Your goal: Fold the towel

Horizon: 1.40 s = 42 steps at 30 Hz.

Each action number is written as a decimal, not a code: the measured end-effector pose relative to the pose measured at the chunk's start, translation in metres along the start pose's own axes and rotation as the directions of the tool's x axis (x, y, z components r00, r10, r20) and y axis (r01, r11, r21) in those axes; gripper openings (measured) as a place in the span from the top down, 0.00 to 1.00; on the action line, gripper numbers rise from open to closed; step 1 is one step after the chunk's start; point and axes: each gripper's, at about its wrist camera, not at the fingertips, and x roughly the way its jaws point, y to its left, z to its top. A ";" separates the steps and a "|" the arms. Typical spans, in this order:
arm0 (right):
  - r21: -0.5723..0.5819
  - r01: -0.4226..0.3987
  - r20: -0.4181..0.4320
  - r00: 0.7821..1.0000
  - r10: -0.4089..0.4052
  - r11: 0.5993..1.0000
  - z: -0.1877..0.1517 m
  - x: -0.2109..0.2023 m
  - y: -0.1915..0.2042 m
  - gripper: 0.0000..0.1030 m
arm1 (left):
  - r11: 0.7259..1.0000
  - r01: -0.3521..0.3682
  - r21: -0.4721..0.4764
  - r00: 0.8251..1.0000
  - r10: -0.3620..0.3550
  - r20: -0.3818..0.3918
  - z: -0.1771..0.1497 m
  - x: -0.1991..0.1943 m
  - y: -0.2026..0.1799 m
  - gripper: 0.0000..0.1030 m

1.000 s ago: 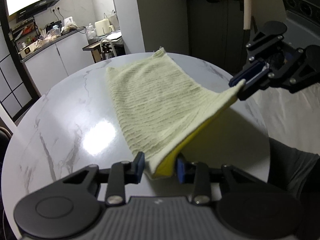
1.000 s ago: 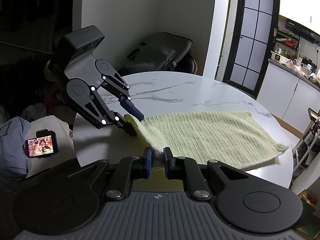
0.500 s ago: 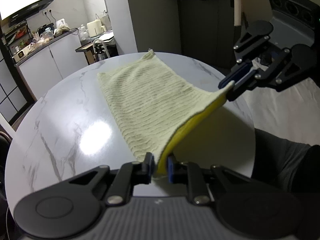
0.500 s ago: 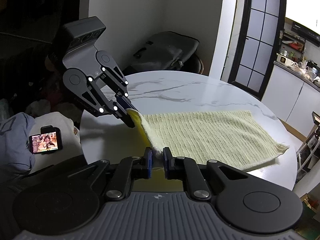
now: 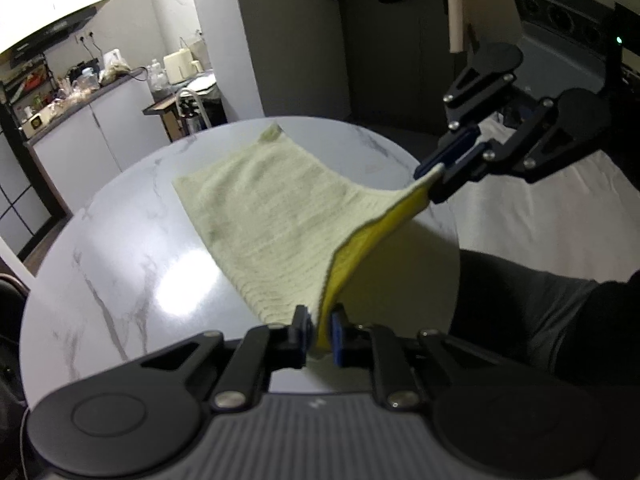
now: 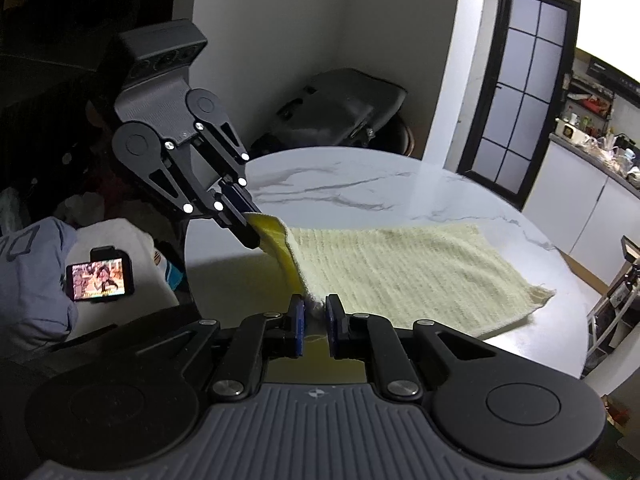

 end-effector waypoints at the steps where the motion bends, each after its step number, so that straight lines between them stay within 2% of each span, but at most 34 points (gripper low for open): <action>1: 0.005 0.006 0.008 1.000 -0.006 1.000 0.001 -0.003 0.000 0.88 | 1.000 -0.012 -0.006 1.000 0.012 -0.003 0.003 -0.002 -0.001 0.88; 5: 0.014 0.054 0.029 0.998 -0.055 0.998 0.005 -0.015 0.002 0.88 | 0.999 -0.029 -0.042 1.000 0.028 -0.008 0.022 -0.009 -0.008 0.88; 13: 0.118 0.110 0.069 0.991 -0.119 0.987 0.000 -0.032 -0.004 0.88 | 0.988 -0.082 -0.128 0.996 0.086 0.026 0.044 -0.020 -0.015 0.89; 24: 0.298 0.091 0.155 0.978 -0.142 0.950 -0.010 -0.045 -0.013 0.88 | 0.954 -0.123 -0.274 0.981 0.159 0.110 0.057 -0.026 -0.018 0.89; 34: 0.294 0.110 0.173 0.971 -0.166 0.949 -0.006 -0.052 -0.018 0.88 | 0.953 -0.125 -0.276 0.976 0.168 0.136 0.058 -0.047 -0.019 0.93; 39: 0.270 0.121 0.208 0.961 -0.181 0.955 0.006 -0.060 -0.017 0.88 | 0.952 -0.160 -0.261 0.964 0.208 0.166 0.067 -0.065 -0.025 0.93; 42: 0.265 0.125 0.221 0.957 -0.186 0.956 0.010 -0.064 -0.019 0.88 | 0.953 -0.153 -0.262 0.964 0.202 0.173 0.071 -0.070 -0.026 0.93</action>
